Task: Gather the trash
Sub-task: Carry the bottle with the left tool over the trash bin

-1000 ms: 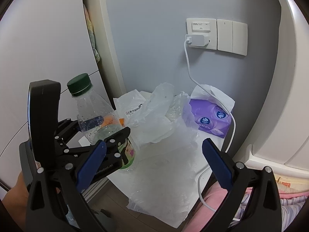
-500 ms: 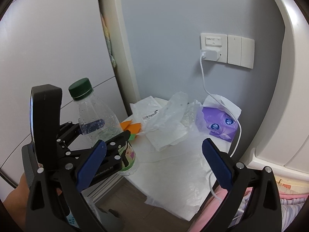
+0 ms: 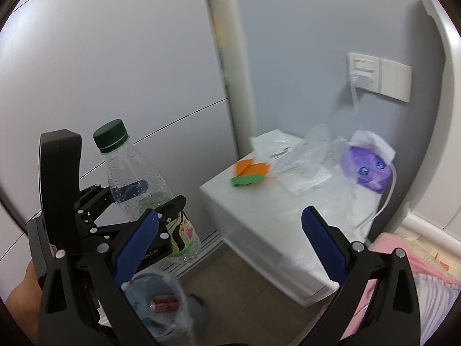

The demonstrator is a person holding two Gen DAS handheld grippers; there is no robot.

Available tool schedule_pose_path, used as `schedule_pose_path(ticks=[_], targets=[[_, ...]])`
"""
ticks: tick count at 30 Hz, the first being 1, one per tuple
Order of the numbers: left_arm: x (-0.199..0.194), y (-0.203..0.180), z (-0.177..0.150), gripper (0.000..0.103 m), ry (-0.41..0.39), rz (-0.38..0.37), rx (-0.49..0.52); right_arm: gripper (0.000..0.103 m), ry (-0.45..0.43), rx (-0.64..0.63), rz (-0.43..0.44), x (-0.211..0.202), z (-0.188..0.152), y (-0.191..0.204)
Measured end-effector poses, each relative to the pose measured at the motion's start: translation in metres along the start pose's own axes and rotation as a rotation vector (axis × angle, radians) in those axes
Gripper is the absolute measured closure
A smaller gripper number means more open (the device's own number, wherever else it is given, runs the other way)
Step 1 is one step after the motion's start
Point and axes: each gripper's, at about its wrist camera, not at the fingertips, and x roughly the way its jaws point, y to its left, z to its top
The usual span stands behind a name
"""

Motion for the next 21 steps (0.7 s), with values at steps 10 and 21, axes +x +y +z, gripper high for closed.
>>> schedule_pose_path(ticks=[10,21], targets=[[-0.043,0.066,-0.074,0.042,0.078,0.125,-0.086,0.006,0.08,-0.085,0.116,0.003,-0.039,0.079],[-0.054,0.121,-0.146,0.042,0.166,0.199,-0.17,0.006,0.184,-0.141,0.18,0.034,-0.081,0.141]])
